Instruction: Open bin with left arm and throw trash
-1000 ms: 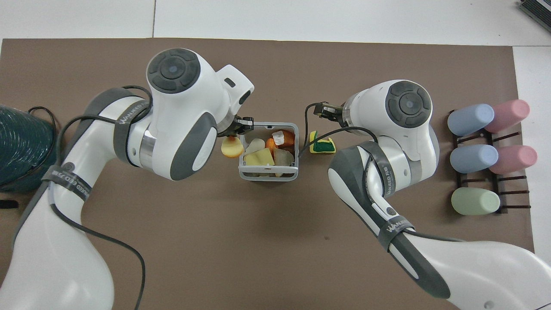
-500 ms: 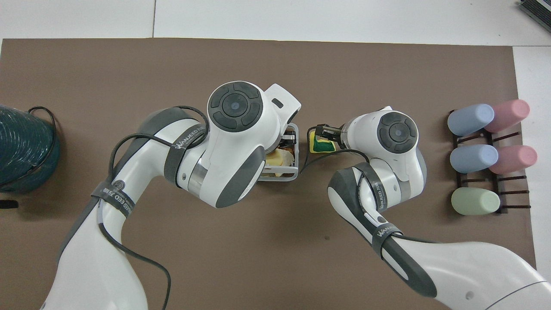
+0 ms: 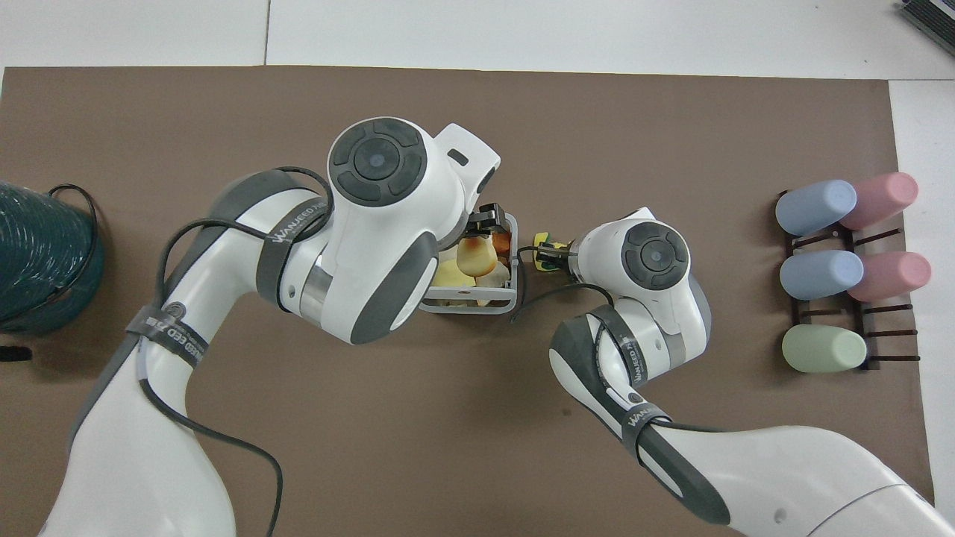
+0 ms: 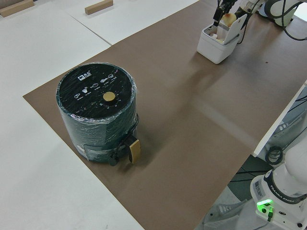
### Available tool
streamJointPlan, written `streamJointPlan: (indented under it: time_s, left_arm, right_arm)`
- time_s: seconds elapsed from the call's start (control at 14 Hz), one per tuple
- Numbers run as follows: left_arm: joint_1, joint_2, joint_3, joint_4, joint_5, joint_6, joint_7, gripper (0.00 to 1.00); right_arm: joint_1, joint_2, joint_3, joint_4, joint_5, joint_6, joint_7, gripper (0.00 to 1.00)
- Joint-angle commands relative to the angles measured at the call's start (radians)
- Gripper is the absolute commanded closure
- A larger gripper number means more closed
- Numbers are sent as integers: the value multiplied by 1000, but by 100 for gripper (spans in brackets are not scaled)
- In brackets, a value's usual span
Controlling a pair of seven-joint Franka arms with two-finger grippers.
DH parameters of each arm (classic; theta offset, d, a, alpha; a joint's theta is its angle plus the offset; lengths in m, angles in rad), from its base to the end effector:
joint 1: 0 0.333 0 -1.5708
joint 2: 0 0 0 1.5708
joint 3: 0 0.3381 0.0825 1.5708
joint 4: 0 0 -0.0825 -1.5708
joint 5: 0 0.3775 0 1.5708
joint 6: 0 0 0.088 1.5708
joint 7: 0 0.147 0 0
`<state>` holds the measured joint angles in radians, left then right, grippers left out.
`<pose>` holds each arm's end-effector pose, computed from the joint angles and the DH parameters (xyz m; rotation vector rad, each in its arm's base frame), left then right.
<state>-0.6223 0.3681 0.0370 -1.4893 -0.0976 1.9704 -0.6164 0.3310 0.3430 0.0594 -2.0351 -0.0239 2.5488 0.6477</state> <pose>0.5663 -0.3912 0.4555 3.0103 0.0915 0.0737 0.5773 0.2362 0.2784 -3.0218 0.3702 -0.2237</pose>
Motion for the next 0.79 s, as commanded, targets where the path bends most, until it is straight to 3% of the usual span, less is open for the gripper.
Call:
streamJointPlan:
  time_s: [0.0, 0.21, 0.36, 0.5, 0.71]
  left_arm:
    - [61, -15, 0, 76, 10, -117, -8, 0]
    - [52, -43, -8, 66, 10, -107, -8, 0]
    - [68, -41, 3, 78, 15, -183, -2, 0]
    - [136, -55, 21, 115, 31, -254, 70, 0]
    - [310, -116, 23, 138, 32, -344, 303, 0]
  right_arm:
    - [-18, 2, 5, -17, 1, 57, -26, 100]
    - [-23, -9, 5, -4, 9, 93, 15, 100]
    - [-17, -25, 5, 19, 10, 82, 70, 100]
    - [-6, -41, 7, 58, 9, 58, 133, 100]
    - [-4, -47, 25, 197, 19, -105, 170, 100]
